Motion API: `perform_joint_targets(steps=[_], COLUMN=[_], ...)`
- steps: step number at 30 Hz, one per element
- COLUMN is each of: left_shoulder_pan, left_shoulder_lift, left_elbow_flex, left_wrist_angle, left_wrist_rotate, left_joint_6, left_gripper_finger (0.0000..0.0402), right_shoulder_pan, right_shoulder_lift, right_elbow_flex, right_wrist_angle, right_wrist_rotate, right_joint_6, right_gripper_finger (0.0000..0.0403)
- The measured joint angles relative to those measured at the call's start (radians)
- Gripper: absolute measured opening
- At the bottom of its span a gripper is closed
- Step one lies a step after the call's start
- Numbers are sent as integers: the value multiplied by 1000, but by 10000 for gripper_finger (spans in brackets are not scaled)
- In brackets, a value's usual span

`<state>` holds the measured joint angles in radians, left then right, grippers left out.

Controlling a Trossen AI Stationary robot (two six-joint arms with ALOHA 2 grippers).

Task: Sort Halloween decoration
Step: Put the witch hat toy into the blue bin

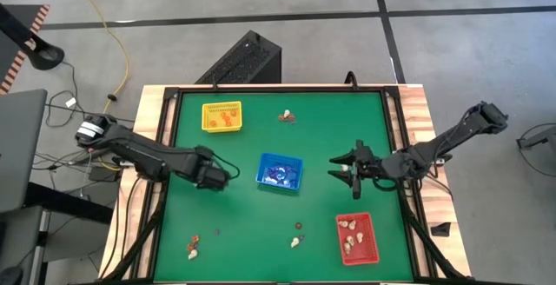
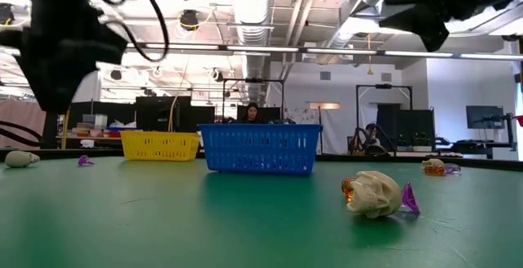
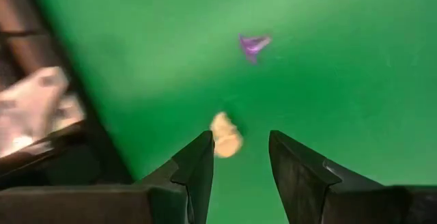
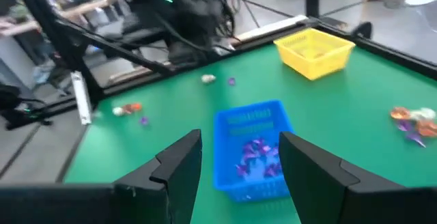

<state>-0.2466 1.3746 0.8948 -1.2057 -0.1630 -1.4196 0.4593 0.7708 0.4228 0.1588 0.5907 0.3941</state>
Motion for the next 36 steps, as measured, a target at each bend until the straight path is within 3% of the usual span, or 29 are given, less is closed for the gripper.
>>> perform_joint_targets(steps=[4, 15, 28, 31, 36], left_shoulder_pan=[49, 64, 67, 67, 95], left_shoulder_lift=[0, -1, 0, 0, 0], left_elbow_flex=[-93, -226, -215, -182, -141], left_wrist_angle=[118, 215, 217, 219, 299], left_wrist_rotate=[66, 155, 186, 171, 39], left_joint_6=[55, 70, 146, 211, 308], left_gripper_finger=[132, 132, 132, 132, 132], right_shoulder_pan=[-12, 13, 13, 11, -21], right_shoulder_lift=[0, 3, 3, 3, 3], right_elbow_flex=[0, 0, 0, 0, 0], right_wrist_angle=[10, -51, -71, -70, -64], right_wrist_rotate=[-63, -74, -72, -71, -66], right_joint_6=[-11, 16, 43, 43, 42], right_gripper_finger=[223, 223, 224, 224, 224])
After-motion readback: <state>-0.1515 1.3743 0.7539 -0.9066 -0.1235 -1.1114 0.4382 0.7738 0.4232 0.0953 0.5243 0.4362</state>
